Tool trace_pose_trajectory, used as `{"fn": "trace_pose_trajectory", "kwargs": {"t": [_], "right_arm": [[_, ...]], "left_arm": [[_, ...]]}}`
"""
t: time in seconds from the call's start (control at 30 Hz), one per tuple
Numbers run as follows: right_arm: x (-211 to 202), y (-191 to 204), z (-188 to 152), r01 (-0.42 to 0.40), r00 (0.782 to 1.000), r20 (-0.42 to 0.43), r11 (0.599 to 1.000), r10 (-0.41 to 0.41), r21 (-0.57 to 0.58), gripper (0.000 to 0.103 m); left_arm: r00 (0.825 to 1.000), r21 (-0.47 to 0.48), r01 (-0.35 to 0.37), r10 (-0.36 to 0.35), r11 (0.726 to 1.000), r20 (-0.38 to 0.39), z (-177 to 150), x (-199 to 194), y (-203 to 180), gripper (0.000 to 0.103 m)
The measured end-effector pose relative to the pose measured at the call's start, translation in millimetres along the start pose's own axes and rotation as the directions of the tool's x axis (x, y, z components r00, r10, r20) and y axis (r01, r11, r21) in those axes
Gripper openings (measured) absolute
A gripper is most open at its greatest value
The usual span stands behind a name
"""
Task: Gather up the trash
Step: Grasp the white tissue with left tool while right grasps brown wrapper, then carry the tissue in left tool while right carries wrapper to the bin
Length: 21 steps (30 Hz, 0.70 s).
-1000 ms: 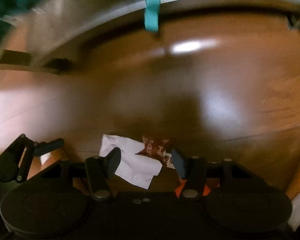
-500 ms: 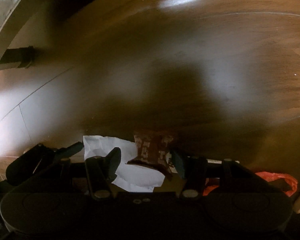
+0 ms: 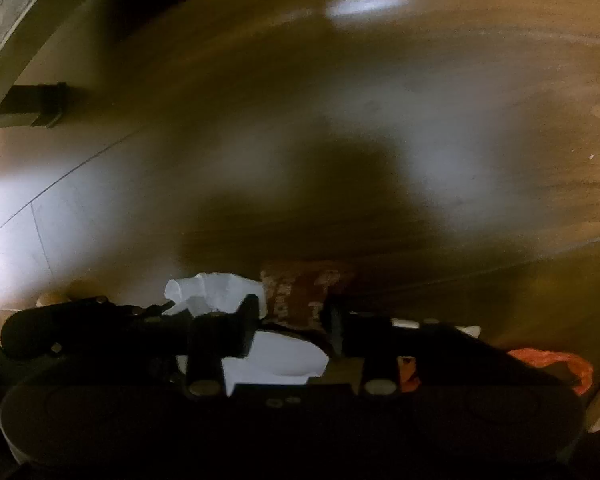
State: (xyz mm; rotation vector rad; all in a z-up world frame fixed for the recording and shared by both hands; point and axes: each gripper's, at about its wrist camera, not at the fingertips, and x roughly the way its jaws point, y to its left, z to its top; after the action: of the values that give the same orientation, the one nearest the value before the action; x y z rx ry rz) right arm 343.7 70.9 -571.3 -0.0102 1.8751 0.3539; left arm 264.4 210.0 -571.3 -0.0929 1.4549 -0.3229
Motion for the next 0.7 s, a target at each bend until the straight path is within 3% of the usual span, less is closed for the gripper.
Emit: {"fn": "trace_pose_trajectory", "kwargs": {"t": [0.33,0.7], "right_arm": [[-63.3,-28.2,-21.8,0.019,0.991,0.133,0.999,-0.024,0.036,0.030],[-169.8,-32.6,-69.1,-0.019,0.958,0.286,1.000,0.019,-0.004,0.029]], "left_arm": [[1.000,-0.010,0.004,-0.004,1.000,0.018,2.9,-25.1,9.1,0.002],[0.989,-0.005,-0.069,0.070,0.998,0.132,15.9,-131.0,-2.9,0.002]]}}
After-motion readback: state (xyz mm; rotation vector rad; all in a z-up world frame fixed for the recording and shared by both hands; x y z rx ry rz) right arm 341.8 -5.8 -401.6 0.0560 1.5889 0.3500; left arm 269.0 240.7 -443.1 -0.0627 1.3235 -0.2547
